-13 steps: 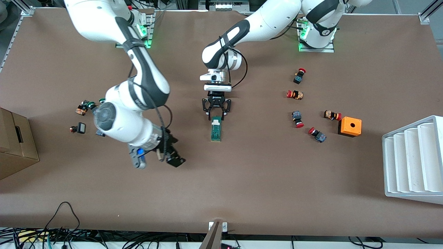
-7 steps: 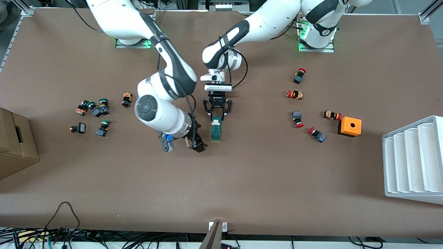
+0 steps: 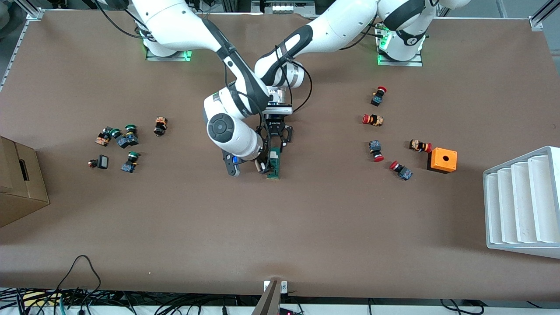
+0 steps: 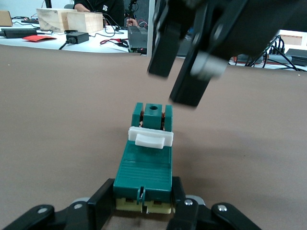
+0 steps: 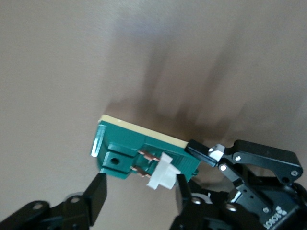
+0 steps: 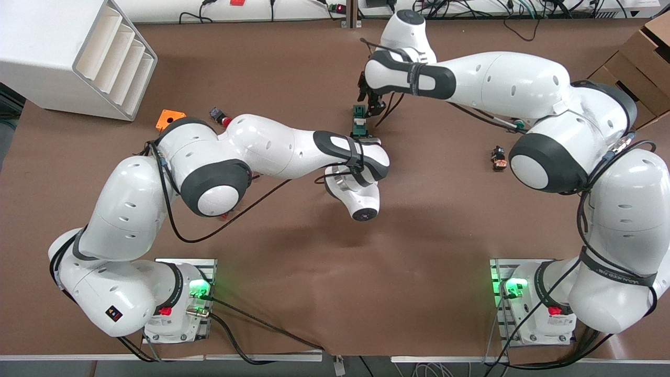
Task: Close load switch with both arms
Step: 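Reach the right gripper to the white lever while the left gripper holds, then grasp the white lever with the right gripper and press it down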
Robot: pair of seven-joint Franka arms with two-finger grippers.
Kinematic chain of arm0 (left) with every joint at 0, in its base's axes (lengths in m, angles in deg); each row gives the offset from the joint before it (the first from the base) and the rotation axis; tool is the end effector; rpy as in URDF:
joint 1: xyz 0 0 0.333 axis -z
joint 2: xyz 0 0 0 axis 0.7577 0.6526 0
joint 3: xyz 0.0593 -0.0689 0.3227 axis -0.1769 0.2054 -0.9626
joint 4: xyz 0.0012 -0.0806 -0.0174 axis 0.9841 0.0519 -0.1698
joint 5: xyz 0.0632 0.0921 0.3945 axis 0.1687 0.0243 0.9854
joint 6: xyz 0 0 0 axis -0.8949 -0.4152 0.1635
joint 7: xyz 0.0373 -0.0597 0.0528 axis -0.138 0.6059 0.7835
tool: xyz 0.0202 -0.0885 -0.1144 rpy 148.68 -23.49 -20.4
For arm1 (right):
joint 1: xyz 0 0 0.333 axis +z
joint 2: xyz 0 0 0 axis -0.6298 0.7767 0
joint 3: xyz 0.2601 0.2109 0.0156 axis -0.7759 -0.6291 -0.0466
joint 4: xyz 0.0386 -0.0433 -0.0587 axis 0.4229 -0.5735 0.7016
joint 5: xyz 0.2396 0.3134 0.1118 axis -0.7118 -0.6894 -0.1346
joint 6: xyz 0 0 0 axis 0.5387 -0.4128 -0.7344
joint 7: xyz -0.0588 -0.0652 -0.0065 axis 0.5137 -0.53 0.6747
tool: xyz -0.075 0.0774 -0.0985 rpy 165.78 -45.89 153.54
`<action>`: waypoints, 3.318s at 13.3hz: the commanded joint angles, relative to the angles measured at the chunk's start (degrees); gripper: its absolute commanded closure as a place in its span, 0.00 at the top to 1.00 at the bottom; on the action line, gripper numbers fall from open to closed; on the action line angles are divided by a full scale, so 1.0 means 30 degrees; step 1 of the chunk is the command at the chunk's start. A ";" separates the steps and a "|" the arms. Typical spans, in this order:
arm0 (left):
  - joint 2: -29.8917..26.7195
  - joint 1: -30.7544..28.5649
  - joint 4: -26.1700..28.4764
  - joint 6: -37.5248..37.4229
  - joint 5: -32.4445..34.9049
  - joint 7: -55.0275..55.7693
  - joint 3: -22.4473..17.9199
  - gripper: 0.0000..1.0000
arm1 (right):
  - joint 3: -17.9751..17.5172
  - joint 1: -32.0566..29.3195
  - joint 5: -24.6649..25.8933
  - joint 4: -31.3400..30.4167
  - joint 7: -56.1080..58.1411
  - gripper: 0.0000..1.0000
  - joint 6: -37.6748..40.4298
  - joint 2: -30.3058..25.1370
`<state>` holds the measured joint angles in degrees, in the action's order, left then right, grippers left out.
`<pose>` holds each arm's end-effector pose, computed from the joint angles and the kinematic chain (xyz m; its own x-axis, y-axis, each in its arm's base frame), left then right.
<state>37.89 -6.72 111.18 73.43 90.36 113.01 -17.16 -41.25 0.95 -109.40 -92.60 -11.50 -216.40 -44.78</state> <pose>0.3965 -0.5661 0.0558 0.4127 0.1099 0.9042 0.0599 -0.9938 0.0935 0.5897 0.4704 0.2045 0.3226 -0.9090 -0.2640 -0.9438 -0.3300 -0.0171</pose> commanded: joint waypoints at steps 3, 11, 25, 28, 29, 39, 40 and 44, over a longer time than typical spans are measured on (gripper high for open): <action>0.1113 0.0144 -0.0794 0.0579 0.0367 0.0314 -0.0086 0.49 | 0.0051 0.0879 0.0165 -0.1337 -0.0892 0.57 -0.0950 -0.0502; 0.1259 0.0173 -0.1292 0.0579 0.0337 0.0256 -0.0086 0.50 | -0.0213 0.1027 0.1017 -0.2216 -0.1099 0.53 -0.2443 -0.0561; 0.1377 0.0408 -0.1321 0.0315 0.0308 0.0285 -0.0086 0.50 | -0.0213 0.0647 0.1311 -0.1952 -0.0864 0.30 -0.2767 -0.0619; 0.1377 0.0407 -0.1321 0.0315 0.0308 0.0285 -0.0086 0.50 | -0.0213 0.0529 0.1310 -0.1807 -0.0893 0.26 -0.2708 -0.0619; 0.1377 0.0379 -0.1321 0.0315 0.0308 0.0314 -0.0086 0.50 | -0.0213 0.0529 0.1310 -0.1748 -0.0894 0.25 -0.2679 -0.0619; 0.1406 0.0408 -0.1321 0.0315 0.0279 0.0285 -0.0086 0.50 | -0.0242 0.0178 0.1135 -0.1367 -0.0923 0.22 -0.2562 -0.0590; 0.1435 0.0408 -0.1321 0.0315 0.0279 0.0285 -0.0086 0.50 | -0.0242 0.0178 0.1164 -0.1367 -0.0923 0.22 -0.2591 -0.0590; 0.1435 0.0408 -0.1351 0.0315 0.0279 0.0285 -0.0086 0.50 | -0.0738 0.0178 0.1193 -0.1367 -0.1157 0.22 -0.2591 -0.0590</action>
<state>38.48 -6.27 110.62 72.23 90.39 113.01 -17.19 -41.85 1.93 -106.90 -97.70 -13.73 -223.58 -47.09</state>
